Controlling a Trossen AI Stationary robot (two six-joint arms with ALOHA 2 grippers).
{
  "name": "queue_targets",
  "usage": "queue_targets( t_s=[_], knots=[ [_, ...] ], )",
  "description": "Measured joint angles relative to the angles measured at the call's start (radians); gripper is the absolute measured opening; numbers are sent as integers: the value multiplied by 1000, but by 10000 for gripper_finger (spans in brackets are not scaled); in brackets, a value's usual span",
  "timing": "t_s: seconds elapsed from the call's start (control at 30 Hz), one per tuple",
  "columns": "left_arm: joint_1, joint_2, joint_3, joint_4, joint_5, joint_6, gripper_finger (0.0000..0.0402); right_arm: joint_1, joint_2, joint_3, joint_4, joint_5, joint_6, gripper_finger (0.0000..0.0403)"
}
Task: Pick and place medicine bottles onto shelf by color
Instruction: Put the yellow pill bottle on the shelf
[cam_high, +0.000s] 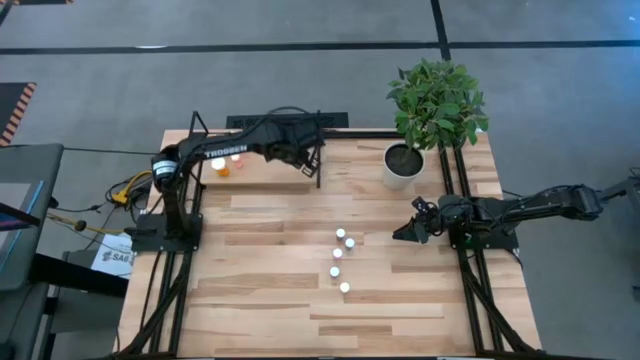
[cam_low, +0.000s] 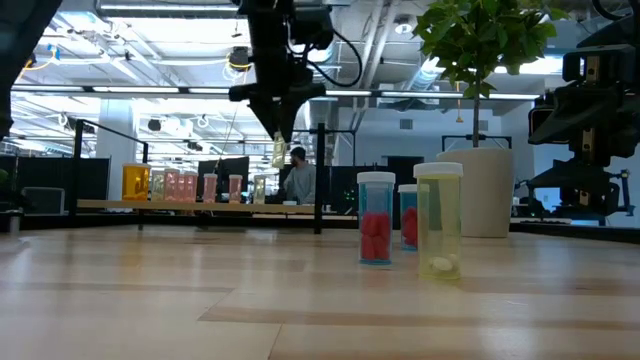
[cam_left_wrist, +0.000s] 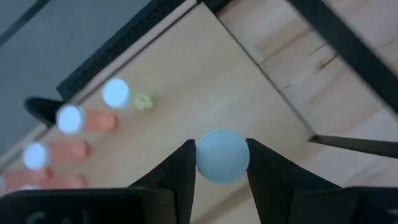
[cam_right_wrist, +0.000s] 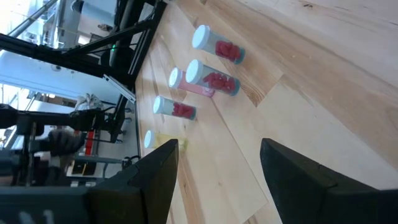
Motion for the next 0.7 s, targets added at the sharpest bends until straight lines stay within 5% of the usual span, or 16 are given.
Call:
queue_targets(
  t_s=[0.43,0.7],
  knots=[
    [213,1,-80,182,195,346,112,0,0,0,0,0,0,249],
    [245,16,-90,294,230,493,112,0,0,0,0,0,0,249]
  ],
)
